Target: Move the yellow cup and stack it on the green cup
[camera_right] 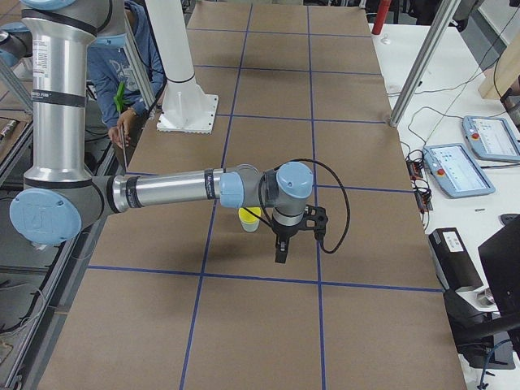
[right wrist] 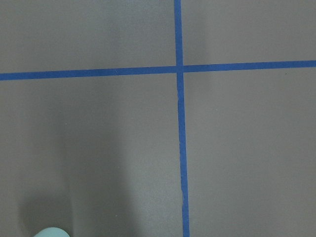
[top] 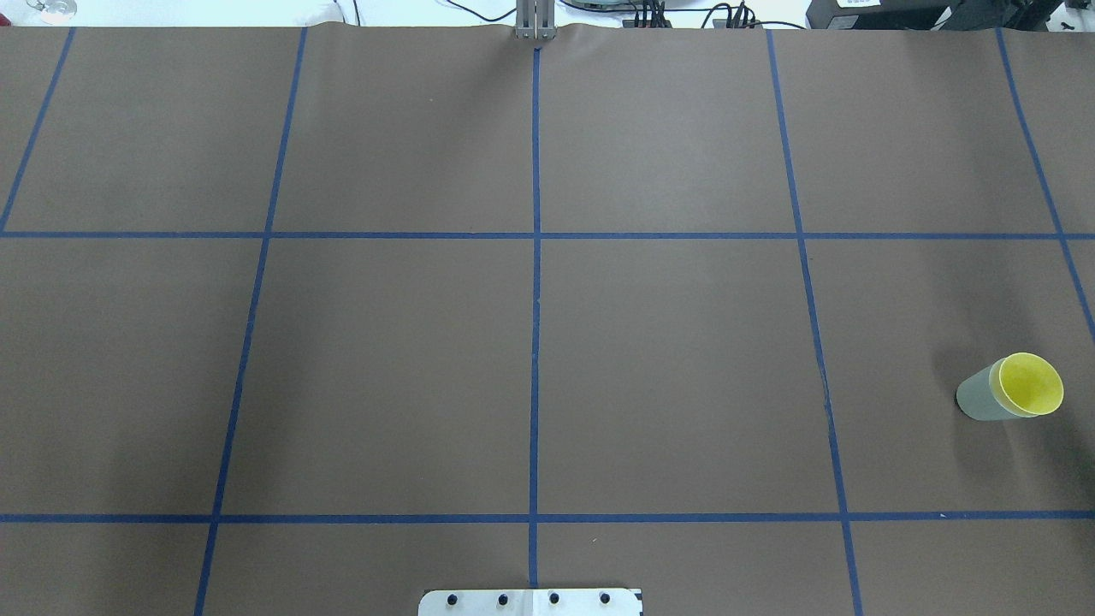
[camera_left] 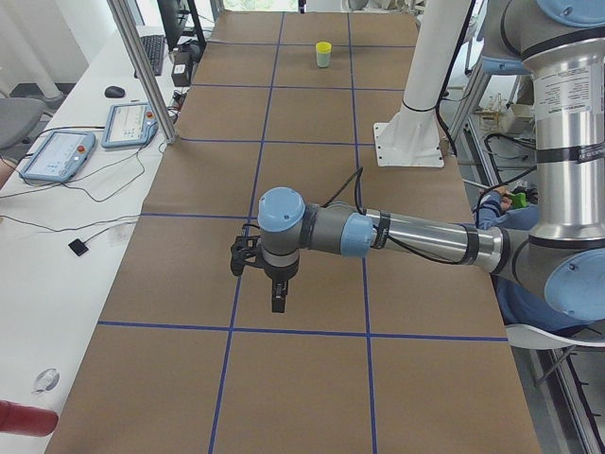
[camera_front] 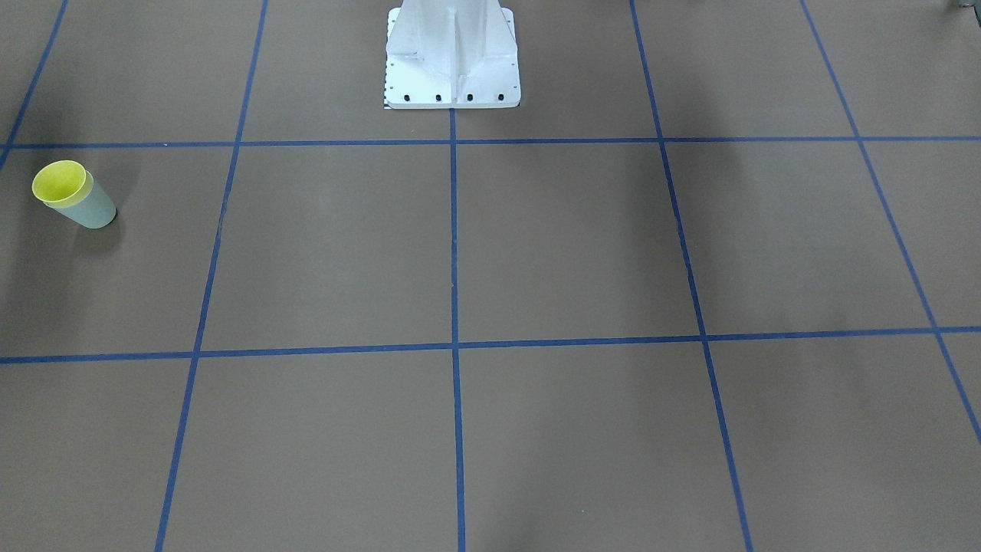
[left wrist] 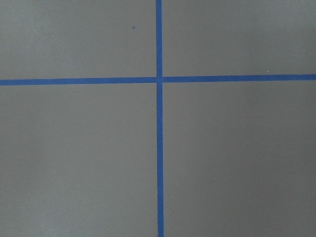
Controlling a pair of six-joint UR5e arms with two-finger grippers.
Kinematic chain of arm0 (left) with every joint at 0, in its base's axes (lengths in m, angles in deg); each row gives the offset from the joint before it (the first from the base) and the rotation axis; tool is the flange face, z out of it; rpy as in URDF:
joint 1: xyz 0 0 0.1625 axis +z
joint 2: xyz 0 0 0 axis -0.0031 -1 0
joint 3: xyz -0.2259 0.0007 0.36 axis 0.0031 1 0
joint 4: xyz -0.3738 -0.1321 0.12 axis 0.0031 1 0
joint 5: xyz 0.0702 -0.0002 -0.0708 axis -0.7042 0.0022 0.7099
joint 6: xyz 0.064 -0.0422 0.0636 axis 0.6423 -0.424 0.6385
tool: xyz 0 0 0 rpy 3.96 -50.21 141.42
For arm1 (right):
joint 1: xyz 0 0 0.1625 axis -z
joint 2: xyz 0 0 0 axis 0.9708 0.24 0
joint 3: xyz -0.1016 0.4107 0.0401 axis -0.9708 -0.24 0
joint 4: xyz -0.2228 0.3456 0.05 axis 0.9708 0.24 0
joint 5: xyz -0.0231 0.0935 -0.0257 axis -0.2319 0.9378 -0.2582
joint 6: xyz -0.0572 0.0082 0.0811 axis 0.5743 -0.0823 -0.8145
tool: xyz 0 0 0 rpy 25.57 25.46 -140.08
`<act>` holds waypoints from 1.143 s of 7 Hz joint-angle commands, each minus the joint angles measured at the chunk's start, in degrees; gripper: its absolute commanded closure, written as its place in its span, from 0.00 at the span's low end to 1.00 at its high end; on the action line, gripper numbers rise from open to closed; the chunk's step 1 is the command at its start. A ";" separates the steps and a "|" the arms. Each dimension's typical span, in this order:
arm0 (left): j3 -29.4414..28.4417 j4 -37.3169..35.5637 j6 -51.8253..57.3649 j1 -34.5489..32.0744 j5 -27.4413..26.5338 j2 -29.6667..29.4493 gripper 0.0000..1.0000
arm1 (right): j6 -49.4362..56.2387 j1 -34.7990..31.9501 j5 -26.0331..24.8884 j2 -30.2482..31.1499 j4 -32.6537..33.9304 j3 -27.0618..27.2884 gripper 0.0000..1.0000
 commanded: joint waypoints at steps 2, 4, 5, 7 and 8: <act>0.07 0.08 -0.07 0.07 -0.11 -0.01 0.00 | -0.03 0.05 0.71 -0.10 -0.38 -0.08 0.00; 0.08 0.07 -0.07 -0.02 0.24 0.17 0.00 | -0.12 0.05 0.80 0.25 -0.47 0.44 0.00; 0.77 0.07 -0.07 -0.19 2.94 0.52 0.00 | -0.12 0.05 0.80 0.25 -0.47 0.36 0.00; -0.10 0.16 0.19 -0.02 4.11 0.00 0.00 | -0.12 0.05 0.80 -0.27 -0.47 0.36 0.00; 0.42 -0.01 -0.07 -0.28 3.93 -0.44 0.00 | -0.12 0.05 0.80 -0.19 -0.55 0.44 0.00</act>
